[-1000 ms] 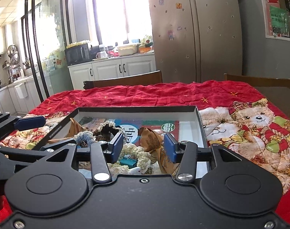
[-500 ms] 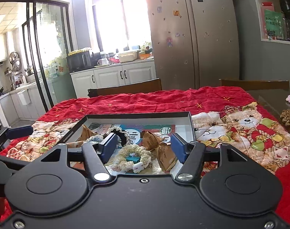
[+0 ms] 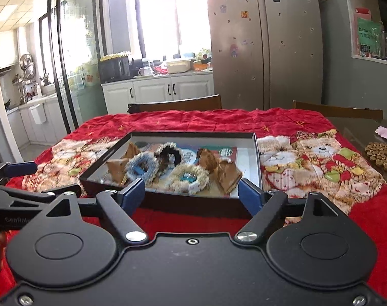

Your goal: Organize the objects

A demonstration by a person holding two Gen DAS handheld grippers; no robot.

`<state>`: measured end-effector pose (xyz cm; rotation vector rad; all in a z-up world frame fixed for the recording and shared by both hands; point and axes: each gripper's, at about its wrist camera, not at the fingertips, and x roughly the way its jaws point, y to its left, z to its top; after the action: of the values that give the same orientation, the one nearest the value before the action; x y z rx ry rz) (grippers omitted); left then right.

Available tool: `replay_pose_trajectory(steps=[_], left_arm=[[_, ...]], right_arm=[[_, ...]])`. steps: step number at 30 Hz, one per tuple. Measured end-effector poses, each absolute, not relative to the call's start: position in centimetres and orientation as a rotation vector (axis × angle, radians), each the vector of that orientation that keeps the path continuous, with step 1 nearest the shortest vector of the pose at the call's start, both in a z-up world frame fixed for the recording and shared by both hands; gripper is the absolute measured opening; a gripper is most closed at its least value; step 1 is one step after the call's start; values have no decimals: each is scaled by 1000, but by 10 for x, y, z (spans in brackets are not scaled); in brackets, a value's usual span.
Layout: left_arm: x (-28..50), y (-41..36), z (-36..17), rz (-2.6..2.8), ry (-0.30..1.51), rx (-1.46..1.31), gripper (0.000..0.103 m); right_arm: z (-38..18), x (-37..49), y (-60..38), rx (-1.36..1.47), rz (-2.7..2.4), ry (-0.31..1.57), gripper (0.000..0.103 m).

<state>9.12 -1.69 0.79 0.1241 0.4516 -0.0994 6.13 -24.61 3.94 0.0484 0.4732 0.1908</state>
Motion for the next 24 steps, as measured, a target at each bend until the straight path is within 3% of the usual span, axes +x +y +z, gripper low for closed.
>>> replay_pose_trajectory(steps=[24], left_arm=[[43, -7, 10, -64, 492, 60, 103]], right_arm=[[42, 9, -243, 28, 97, 536, 93]])
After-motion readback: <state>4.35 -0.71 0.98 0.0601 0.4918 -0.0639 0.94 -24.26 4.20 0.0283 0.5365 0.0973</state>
